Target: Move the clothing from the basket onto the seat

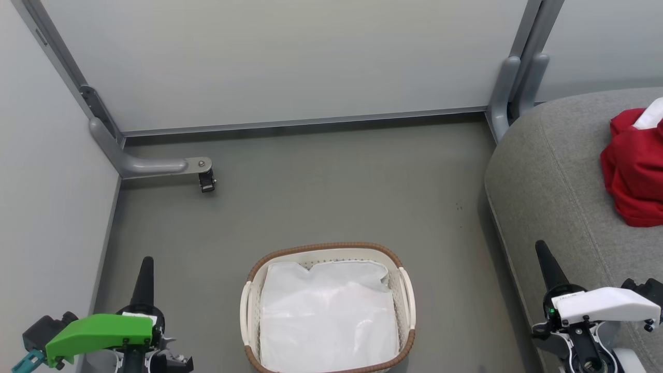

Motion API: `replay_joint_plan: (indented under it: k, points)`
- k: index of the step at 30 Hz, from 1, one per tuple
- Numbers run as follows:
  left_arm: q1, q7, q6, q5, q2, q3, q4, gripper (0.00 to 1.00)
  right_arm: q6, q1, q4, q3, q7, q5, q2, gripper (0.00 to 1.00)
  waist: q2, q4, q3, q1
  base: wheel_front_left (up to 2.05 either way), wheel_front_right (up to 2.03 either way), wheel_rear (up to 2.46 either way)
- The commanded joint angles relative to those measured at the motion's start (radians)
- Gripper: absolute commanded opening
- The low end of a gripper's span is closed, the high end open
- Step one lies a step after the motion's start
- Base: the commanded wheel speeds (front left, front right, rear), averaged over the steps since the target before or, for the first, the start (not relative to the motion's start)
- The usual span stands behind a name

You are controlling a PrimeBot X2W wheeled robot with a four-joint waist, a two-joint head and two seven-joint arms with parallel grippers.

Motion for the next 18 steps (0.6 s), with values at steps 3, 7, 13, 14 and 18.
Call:
replay_joint_plan:
  k: [3, 7, 13, 14, 18]
  points:
    - [-0.023, 0.010, -0.010, -0.039, 0.001, 0.010, -0.010, 0.00, -0.001, -0.020, -0.002, -0.007, 0.012, 0.042, -0.007, 0.00, 0.0000, -0.002, -0.002, 0.0000, 0.00, 0.00, 0.00]
    - [-0.026, 0.019, -0.010, -0.067, 0.001, 0.015, -0.011, 0.00, -0.001, -0.021, -0.001, -0.011, 0.022, 0.075, -0.007, 0.00, 0.0000, -0.003, -0.004, 0.0000, 0.00, 0.00, 0.00]
    - [-0.029, 0.031, -0.014, -0.107, 0.000, 0.022, -0.013, 0.00, -0.001, -0.021, 0.000, -0.017, 0.034, 0.123, -0.006, 0.00, 0.0000, -0.006, -0.008, 0.0000, 0.00, 0.00, 0.00]
    - [-0.030, 0.033, -0.014, -0.114, 0.000, 0.024, -0.013, 0.00, -0.001, -0.021, 0.000, -0.018, 0.037, 0.131, -0.006, 0.00, 0.0000, -0.006, -0.009, 0.0000, 0.00, 0.00, 0.00]
    - [-0.032, 0.041, -0.017, -0.142, -0.001, 0.028, -0.014, 0.00, -0.001, -0.023, 0.001, -0.022, 0.046, 0.163, -0.006, 0.00, 0.0000, -0.008, -0.011, 0.0000, 0.00, 0.00, 0.00]
